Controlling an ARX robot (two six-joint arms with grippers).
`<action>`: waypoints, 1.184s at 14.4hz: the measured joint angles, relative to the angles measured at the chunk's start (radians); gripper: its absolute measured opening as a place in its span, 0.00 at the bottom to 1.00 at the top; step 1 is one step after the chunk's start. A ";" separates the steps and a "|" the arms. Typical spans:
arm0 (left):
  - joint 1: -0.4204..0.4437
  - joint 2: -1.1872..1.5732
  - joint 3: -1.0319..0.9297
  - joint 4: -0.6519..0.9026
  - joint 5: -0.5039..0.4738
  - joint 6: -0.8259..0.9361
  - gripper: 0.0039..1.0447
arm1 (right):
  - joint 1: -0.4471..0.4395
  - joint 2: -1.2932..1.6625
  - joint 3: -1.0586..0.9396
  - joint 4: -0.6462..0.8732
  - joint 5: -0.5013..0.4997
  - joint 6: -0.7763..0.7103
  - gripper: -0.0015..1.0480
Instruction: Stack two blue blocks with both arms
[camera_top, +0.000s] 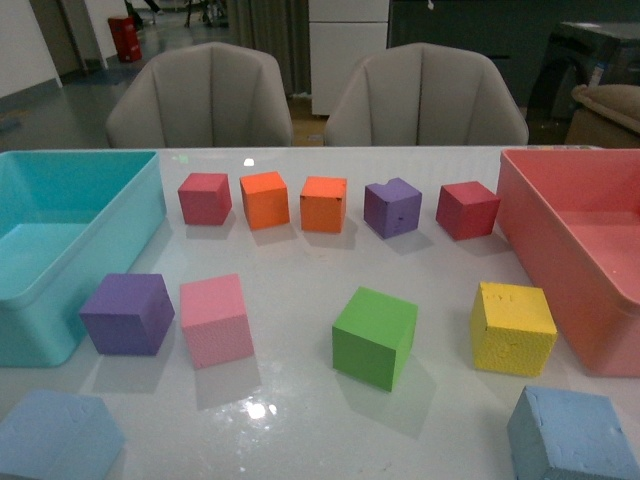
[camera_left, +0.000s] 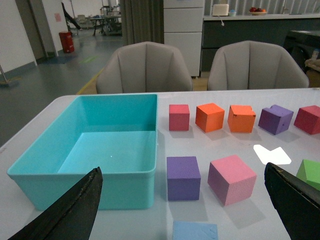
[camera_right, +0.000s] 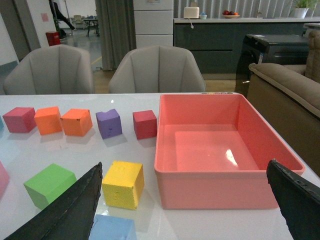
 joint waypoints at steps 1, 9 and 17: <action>0.000 0.000 0.000 0.000 0.000 0.000 0.94 | 0.000 0.000 0.000 0.000 0.000 0.000 0.94; 0.000 0.000 0.000 0.000 0.000 0.000 0.94 | 0.000 0.000 0.000 0.000 0.000 0.000 0.94; 0.000 0.000 0.000 0.000 0.000 0.000 0.94 | 0.000 0.000 0.000 0.000 0.000 0.000 0.94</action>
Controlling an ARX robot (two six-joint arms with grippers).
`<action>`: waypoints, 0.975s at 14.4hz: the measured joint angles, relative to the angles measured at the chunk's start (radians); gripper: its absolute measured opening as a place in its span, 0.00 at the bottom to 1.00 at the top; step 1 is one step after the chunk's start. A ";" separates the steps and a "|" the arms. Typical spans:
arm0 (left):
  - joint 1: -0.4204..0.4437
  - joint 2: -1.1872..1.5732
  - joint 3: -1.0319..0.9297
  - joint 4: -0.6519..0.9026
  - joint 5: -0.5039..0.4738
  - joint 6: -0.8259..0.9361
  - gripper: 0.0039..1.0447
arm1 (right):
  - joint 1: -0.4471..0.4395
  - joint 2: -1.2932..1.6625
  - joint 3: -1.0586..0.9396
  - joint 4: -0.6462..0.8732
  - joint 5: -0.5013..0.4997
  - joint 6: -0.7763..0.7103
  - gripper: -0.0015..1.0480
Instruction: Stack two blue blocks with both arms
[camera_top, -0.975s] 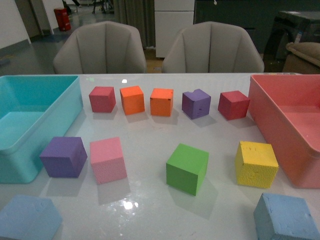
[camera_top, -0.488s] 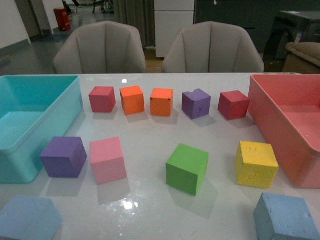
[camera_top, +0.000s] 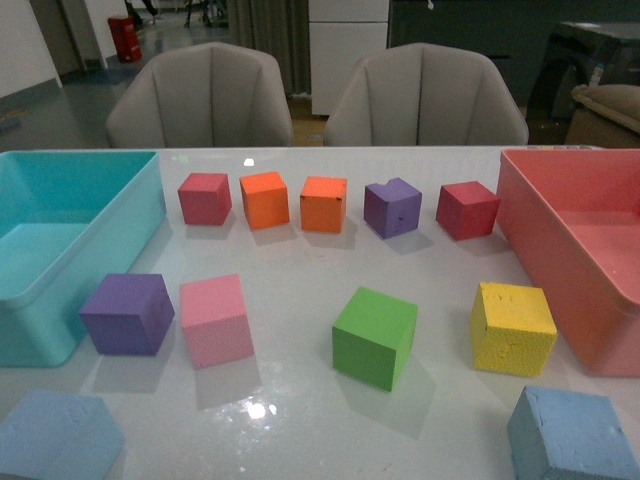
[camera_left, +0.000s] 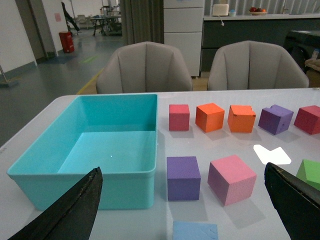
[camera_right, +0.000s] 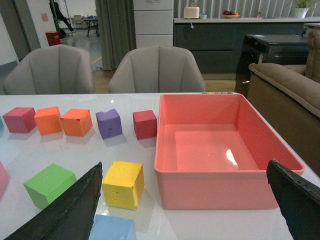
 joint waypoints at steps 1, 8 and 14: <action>0.000 0.000 0.000 0.000 0.000 0.000 0.94 | 0.000 0.000 0.000 0.000 0.000 0.000 0.94; 0.000 0.000 0.000 0.000 0.000 0.000 0.94 | -0.031 0.682 0.287 0.336 0.027 0.053 0.94; 0.000 0.000 0.000 0.000 0.000 0.000 0.94 | 0.271 1.482 0.412 0.272 0.030 0.305 0.94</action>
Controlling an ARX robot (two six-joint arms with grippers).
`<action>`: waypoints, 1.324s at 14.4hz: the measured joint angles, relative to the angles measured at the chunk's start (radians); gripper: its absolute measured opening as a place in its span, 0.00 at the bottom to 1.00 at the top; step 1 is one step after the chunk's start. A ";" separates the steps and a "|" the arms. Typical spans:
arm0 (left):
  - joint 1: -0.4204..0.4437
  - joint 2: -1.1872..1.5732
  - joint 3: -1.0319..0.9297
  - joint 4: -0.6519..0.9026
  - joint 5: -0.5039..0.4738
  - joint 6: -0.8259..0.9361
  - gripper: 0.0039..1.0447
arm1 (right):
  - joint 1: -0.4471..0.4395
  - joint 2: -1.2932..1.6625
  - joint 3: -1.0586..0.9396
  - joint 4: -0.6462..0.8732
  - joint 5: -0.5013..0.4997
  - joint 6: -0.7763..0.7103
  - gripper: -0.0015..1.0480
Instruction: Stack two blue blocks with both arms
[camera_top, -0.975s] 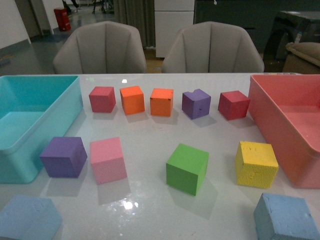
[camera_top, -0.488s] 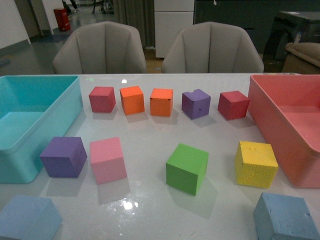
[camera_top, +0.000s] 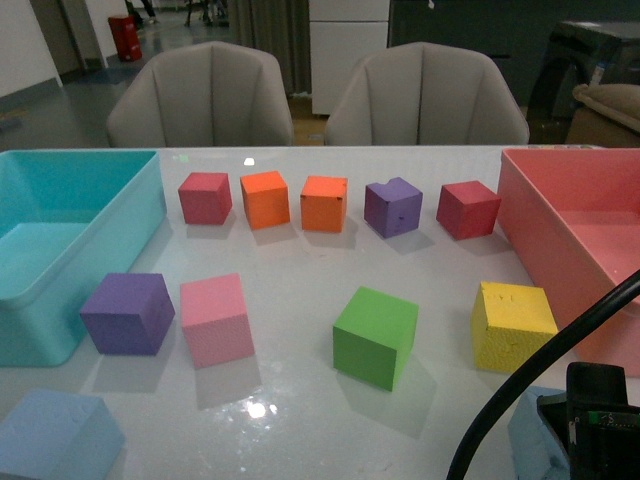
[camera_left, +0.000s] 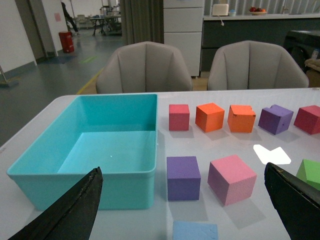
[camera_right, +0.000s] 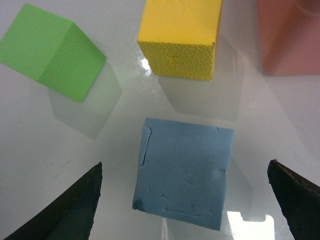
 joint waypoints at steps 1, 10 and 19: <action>0.000 0.000 0.000 0.000 0.000 0.000 0.94 | 0.004 0.014 0.000 0.013 0.000 0.012 0.94; 0.000 0.000 0.000 0.000 0.000 0.000 0.94 | 0.011 0.138 0.055 0.058 0.012 0.068 0.94; 0.000 0.000 0.000 0.000 0.000 0.000 0.94 | 0.013 0.180 0.010 0.111 0.033 0.077 0.48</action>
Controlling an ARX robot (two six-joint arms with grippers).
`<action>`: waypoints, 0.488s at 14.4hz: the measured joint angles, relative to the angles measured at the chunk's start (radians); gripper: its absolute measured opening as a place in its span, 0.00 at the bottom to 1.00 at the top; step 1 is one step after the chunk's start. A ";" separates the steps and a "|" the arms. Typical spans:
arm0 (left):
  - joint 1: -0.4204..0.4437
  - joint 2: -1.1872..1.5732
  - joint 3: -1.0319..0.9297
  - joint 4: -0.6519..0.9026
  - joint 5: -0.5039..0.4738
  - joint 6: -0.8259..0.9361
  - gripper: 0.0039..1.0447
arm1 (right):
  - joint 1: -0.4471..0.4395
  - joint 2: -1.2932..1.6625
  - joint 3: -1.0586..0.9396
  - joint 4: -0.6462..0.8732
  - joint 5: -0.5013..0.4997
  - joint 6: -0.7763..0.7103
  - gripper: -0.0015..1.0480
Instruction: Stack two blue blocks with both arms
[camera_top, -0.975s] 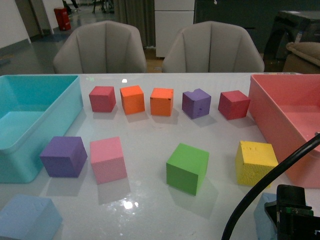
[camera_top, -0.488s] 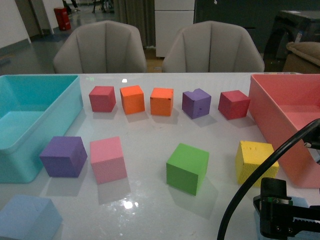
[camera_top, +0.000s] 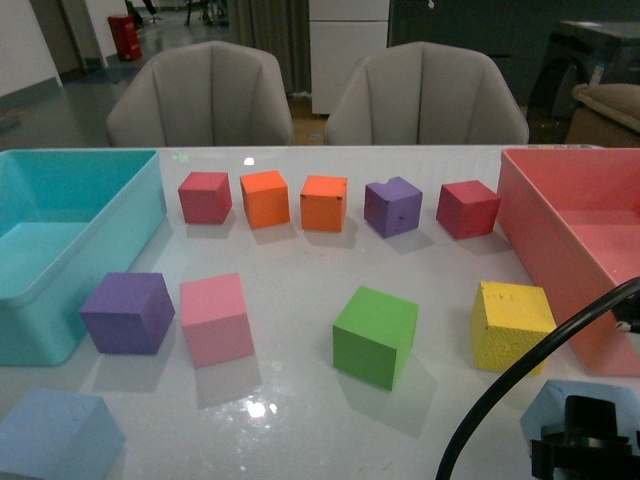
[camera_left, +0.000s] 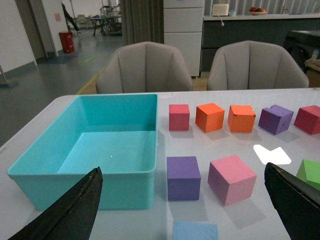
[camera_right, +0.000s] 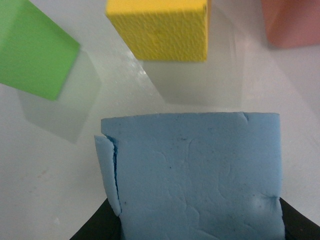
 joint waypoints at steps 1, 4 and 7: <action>0.000 0.000 0.000 0.000 0.000 0.000 0.94 | 0.000 -0.072 0.000 -0.032 0.001 -0.013 0.46; 0.000 0.000 0.000 0.000 0.000 0.000 0.94 | 0.005 -0.175 0.006 -0.064 0.008 -0.038 0.44; 0.000 0.000 0.000 0.000 0.000 0.000 0.94 | 0.005 -0.246 0.041 -0.095 0.008 -0.064 0.43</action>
